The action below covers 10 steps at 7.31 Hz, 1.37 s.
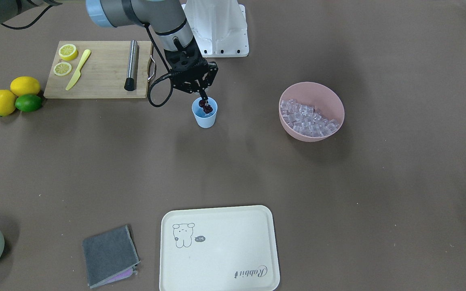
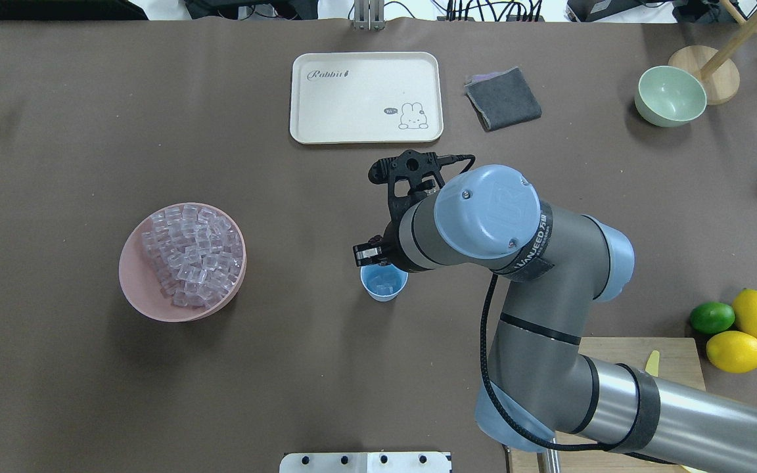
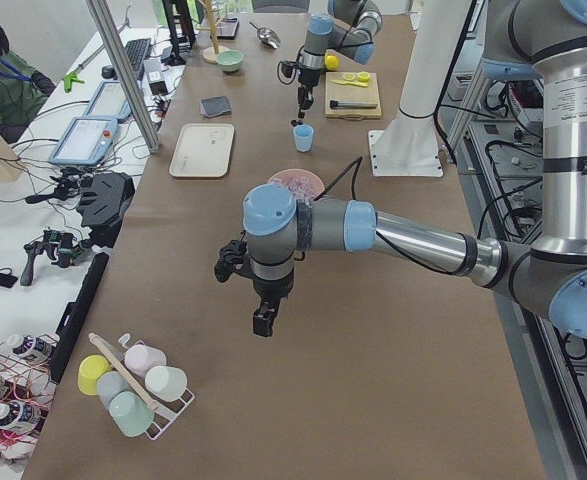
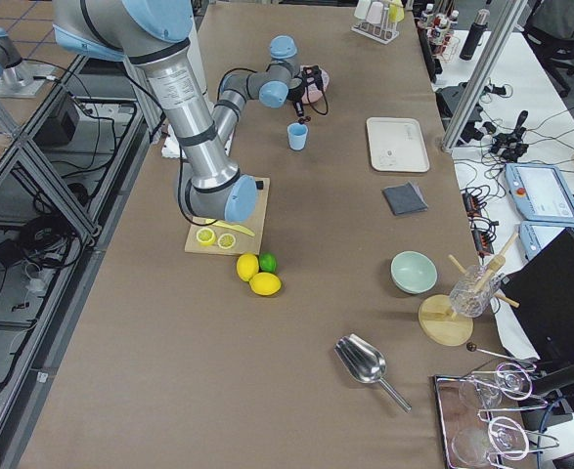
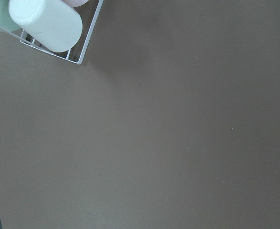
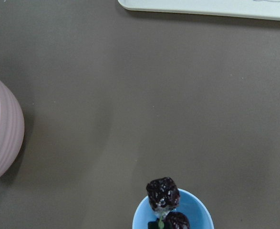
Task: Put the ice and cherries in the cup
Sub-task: 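Lower the cherries into the cup and open the right gripper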
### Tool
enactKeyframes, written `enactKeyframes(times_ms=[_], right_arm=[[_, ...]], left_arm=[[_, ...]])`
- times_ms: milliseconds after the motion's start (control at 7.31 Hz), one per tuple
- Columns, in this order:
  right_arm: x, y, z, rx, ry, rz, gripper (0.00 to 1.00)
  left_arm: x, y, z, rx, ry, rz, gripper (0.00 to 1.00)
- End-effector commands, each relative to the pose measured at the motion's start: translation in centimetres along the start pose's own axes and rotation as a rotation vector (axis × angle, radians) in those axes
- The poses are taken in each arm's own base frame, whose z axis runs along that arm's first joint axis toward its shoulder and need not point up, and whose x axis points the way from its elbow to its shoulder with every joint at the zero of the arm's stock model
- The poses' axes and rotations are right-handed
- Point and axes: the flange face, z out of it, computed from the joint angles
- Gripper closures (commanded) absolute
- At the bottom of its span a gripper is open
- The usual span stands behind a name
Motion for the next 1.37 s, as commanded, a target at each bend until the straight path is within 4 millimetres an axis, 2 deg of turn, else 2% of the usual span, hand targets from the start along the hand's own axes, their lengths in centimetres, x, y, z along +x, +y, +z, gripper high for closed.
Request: enactKeyframes(times_ms=[0, 137, 274, 547, 684, 957, 1094, 1231], right_arm=[[0.6, 1.5, 1.2, -0.025, 0.017, -0.004, 0.66], [0.4, 2.4, 1.7, -0.008, 0.034, -0.007, 0.01], [-0.2, 3.4, 2.4, 0.004, 0.047, -0.011, 0.0], [-0.8, 3.8, 2.0, -0.089, 0.048, 0.0, 0.0], [1.4, 1.3, 0.7, -0.156, 0.056, 0.047, 0.0], [7.1, -4.5, -3.1, -0.195, 0.024, 0.094, 0.0], [12.4, -7.4, -5.4, -0.207, 0.014, 0.062, 0.0], [18.2, -9.5, -8.0, -0.213, -0.002, 0.024, 0.0]], left_arm=[[-0.1, 0.0, 0.1, -0.001, 0.0, -0.001, 0.02], [-0.1, 0.0, 0.1, -0.001, 0.0, -0.001, 0.02], [-0.1, 0.0, 0.1, -0.001, 0.0, -0.001, 0.02], [0.0, 0.0, 0.0, 0.0, 0.0, 0.0, 0.02], [-0.1, 0.0, 0.1, -0.006, 0.001, -0.009, 0.02], [-1.2, 0.7, 0.5, -0.016, 0.005, -0.041, 0.02], [-2.5, 1.8, 1.6, -0.03, 0.012, -0.064, 0.02], [-2.6, 2.0, 1.6, -0.022, 0.009, -0.065, 0.02]])
